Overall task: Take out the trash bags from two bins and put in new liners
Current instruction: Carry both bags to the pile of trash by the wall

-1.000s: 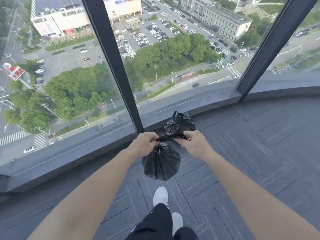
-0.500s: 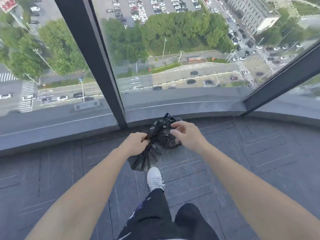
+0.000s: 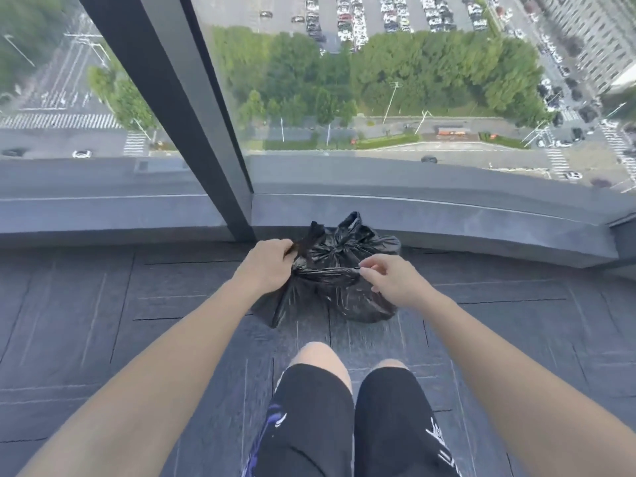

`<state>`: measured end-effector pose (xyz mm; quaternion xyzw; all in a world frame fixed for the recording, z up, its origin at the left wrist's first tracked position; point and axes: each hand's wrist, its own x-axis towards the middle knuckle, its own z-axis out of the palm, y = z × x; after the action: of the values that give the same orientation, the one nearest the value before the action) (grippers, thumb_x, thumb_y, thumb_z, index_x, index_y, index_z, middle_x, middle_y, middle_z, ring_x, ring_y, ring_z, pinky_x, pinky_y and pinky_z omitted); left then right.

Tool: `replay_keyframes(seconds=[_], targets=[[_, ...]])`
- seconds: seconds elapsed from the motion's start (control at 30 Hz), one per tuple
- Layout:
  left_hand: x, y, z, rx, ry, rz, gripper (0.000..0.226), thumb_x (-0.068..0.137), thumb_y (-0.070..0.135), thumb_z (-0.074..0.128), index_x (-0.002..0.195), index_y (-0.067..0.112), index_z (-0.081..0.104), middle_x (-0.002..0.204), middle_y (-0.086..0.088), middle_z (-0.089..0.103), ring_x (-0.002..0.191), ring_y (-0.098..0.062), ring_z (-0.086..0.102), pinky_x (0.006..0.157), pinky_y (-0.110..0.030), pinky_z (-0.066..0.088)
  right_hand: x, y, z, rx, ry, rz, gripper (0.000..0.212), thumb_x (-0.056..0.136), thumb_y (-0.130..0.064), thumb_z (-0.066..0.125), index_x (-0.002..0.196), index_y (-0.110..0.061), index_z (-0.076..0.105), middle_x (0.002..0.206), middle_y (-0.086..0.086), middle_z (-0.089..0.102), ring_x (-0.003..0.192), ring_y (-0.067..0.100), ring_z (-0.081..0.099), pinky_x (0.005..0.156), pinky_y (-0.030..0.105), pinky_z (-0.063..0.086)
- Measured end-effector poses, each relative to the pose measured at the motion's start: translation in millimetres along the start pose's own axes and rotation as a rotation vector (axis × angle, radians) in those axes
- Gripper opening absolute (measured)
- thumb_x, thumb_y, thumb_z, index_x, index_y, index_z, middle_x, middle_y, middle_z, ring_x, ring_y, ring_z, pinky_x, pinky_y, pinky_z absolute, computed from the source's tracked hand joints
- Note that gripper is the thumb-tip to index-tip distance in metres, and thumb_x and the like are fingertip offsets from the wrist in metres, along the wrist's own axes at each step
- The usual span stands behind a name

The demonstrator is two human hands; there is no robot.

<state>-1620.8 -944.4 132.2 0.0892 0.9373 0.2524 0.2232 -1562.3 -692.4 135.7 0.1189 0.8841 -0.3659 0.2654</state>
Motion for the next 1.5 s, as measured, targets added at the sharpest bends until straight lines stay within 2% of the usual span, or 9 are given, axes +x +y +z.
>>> replay_keyframes(seconds=[0.27, 0.4, 0.57, 0.7, 0.87, 1.0, 1.27, 1.37, 1.5], targets=[[60.5, -36.3, 111.6, -0.197, 0.116, 0.033, 0.013, 0.095, 0.019, 0.051, 0.096, 0.016, 0.063, 0.081, 0.003, 0.058, 0.079, -0.022, 0.057, 0.066, -0.029, 0.036, 96.8, 73.7, 67.6, 0.226, 0.094, -0.093, 0.013, 0.088, -0.016, 0.067, 0.088, -0.028, 0.071, 0.078, -0.006, 0.074, 0.078, 0.018, 0.072, 0.077, 0.037, 0.059], [73.1, -29.2, 142.6, -0.157, -0.070, 0.076, 0.054, 0.084, 0.044, 0.065, 0.134, 0.031, 0.050, 0.110, 0.011, 0.064, 0.102, -0.011, 0.058, 0.095, -0.030, 0.045, 119.6, 71.7, 70.6, 0.614, 0.164, -0.124, 0.019, 0.089, -0.001, 0.065, 0.083, -0.018, 0.070, 0.080, 0.004, 0.074, 0.077, 0.022, 0.072, 0.081, 0.037, 0.060], [93.4, -13.1, 149.9, -0.016, -0.040, -0.015, 0.014, 0.099, 0.026, 0.046, 0.086, 0.025, 0.051, 0.093, -0.009, 0.068, 0.084, -0.029, 0.063, 0.073, -0.036, 0.048, 131.9, 63.3, 50.5, 0.666, 0.107, -0.217, 0.015, 0.094, -0.010, 0.063, 0.104, -0.017, 0.070, 0.093, 0.005, 0.074, 0.083, 0.018, 0.073, 0.079, 0.034, 0.059], [113.1, -13.1, 143.5, -0.281, 0.033, -0.204, 0.031, 0.102, 0.045, 0.034, 0.100, 0.019, 0.051, 0.095, -0.004, 0.062, 0.086, -0.023, 0.058, 0.074, -0.037, 0.042, 171.2, 76.2, 33.5, 0.154, 0.369, -0.108, 0.032, 0.092, -0.036, 0.062, 0.124, -0.032, 0.064, 0.119, 0.005, 0.063, 0.101, 0.020, 0.059, 0.081, 0.027, 0.044], [138.4, -17.5, 152.5, -0.422, 0.040, -0.238, 0.045, 0.100, 0.054, 0.028, 0.122, 0.019, 0.047, 0.109, -0.002, 0.063, 0.102, -0.023, 0.058, 0.092, -0.041, 0.042, 214.1, 76.1, 54.5, -0.214, 0.184, 0.060, 0.044, 0.093, -0.046, 0.057, 0.136, -0.041, 0.050, 0.138, 0.005, 0.053, 0.129, 0.034, 0.043, 0.104, 0.052, 0.038], [143.5, -10.6, 153.1, -0.510, 0.019, -0.234, 0.024, 0.102, 0.033, 0.036, 0.115, 0.020, 0.051, 0.114, -0.004, 0.059, 0.111, -0.025, 0.054, 0.096, -0.038, 0.039, 212.4, 62.7, 72.1, 0.024, 0.246, -0.200, 0.020, 0.095, -0.015, 0.057, 0.100, -0.019, 0.076, 0.110, 0.001, 0.073, 0.103, 0.019, 0.065, 0.097, 0.036, 0.049], [141.9, 1.1, 157.8, -0.739, -0.138, -0.122, 0.044, 0.086, -0.010, 0.060, 0.117, 0.016, 0.040, 0.079, 0.000, 0.044, 0.071, -0.008, 0.044, 0.065, -0.019, 0.045, 170.6, 25.3, 60.4, 0.348, 0.110, -0.387, 0.018, 0.096, -0.001, 0.053, 0.101, -0.014, 0.064, 0.079, 0.001, 0.067, 0.065, 0.011, 0.064, 0.070, 0.027, 0.058], [135.3, 12.4, 153.6, -0.876, -0.063, -0.194, 0.020, 0.095, -0.002, 0.054, 0.084, 0.013, 0.048, 0.077, -0.003, 0.047, 0.075, -0.013, 0.046, 0.065, -0.013, 0.047, 154.7, 15.5, 47.3, 0.332, 0.100, -0.432, 0.020, 0.097, 0.001, 0.046, 0.105, -0.012, 0.060, 0.086, 0.008, 0.070, 0.072, 0.017, 0.069, 0.072, 0.028, 0.060], [129.9, 11.8, 146.9, -1.087, 0.099, -0.233, 0.018, 0.102, 0.020, 0.050, 0.120, 0.020, 0.052, 0.100, 0.009, 0.059, 0.091, -0.007, 0.052, 0.080, -0.019, 0.043, 153.5, 40.6, 26.5, 0.464, 0.312, -0.318, 0.015, 0.099, -0.012, 0.051, 0.100, -0.023, 0.061, 0.101, 0.002, 0.070, 0.088, 0.017, 0.067, 0.088, 0.041, 0.057]])
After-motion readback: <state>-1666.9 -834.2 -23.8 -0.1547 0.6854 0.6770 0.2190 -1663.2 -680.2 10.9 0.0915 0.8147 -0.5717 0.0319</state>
